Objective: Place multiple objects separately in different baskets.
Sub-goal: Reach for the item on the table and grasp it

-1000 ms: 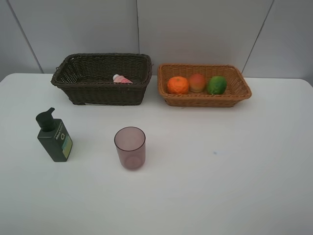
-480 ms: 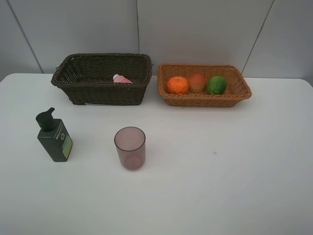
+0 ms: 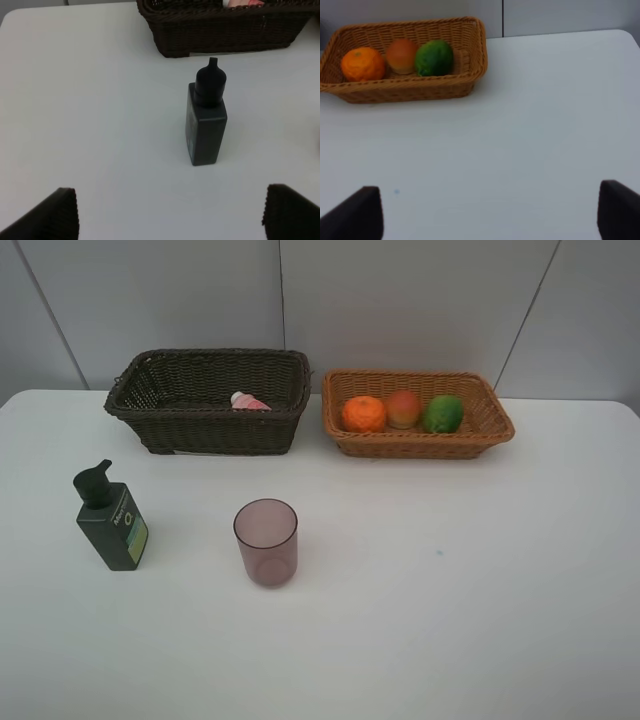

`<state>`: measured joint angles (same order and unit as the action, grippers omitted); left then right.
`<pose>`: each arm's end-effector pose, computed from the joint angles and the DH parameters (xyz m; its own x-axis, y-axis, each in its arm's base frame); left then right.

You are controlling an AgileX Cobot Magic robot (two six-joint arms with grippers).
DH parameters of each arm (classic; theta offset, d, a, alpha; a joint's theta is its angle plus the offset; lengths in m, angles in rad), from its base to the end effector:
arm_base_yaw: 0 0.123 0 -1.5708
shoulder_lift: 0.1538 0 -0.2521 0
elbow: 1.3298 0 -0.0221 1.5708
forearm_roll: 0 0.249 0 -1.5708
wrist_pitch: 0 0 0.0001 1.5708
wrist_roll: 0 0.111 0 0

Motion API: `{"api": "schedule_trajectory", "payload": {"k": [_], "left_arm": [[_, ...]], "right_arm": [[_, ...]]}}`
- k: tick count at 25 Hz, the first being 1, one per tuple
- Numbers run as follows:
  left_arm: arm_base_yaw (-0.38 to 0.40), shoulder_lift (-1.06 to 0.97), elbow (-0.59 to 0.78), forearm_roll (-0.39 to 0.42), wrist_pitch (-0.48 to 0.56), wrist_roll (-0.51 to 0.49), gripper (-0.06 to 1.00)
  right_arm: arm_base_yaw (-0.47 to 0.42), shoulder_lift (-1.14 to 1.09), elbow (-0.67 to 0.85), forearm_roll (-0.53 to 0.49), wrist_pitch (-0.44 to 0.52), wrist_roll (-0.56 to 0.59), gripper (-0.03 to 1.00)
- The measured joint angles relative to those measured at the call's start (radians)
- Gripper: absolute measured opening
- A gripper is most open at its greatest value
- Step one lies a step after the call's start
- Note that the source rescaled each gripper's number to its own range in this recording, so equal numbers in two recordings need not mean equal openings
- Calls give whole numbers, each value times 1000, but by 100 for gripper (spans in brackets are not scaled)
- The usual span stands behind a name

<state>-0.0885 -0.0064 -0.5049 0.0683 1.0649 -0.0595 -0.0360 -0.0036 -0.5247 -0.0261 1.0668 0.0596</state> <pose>0.0433 0.0028 0.2688 -0.4478 0.0133 -0.8940 0.0233 0.9997 0.0032 0.0410 -0.0040 0.2741 -0.4326 0.0626 -0.8994 0.0769 0.9965 0.0323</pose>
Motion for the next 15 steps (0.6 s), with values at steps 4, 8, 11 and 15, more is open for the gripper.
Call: {"api": "schedule_trajectory", "payload": {"k": [4, 8, 11, 15], "left_arm": [[0, 0, 0, 0, 0, 0, 96], [0, 0, 0, 0, 0, 0, 96], [0, 0, 0, 0, 0, 0, 96], [0, 0, 0, 0, 0, 0, 96]], "right_arm": [[0, 0, 0, 0, -2, 0, 81], [0, 0, 0, 12, -2, -12, 81], [0, 0, 0, 18, -3, -20, 81], [0, 0, 0, 18, -3, -22, 81]]}}
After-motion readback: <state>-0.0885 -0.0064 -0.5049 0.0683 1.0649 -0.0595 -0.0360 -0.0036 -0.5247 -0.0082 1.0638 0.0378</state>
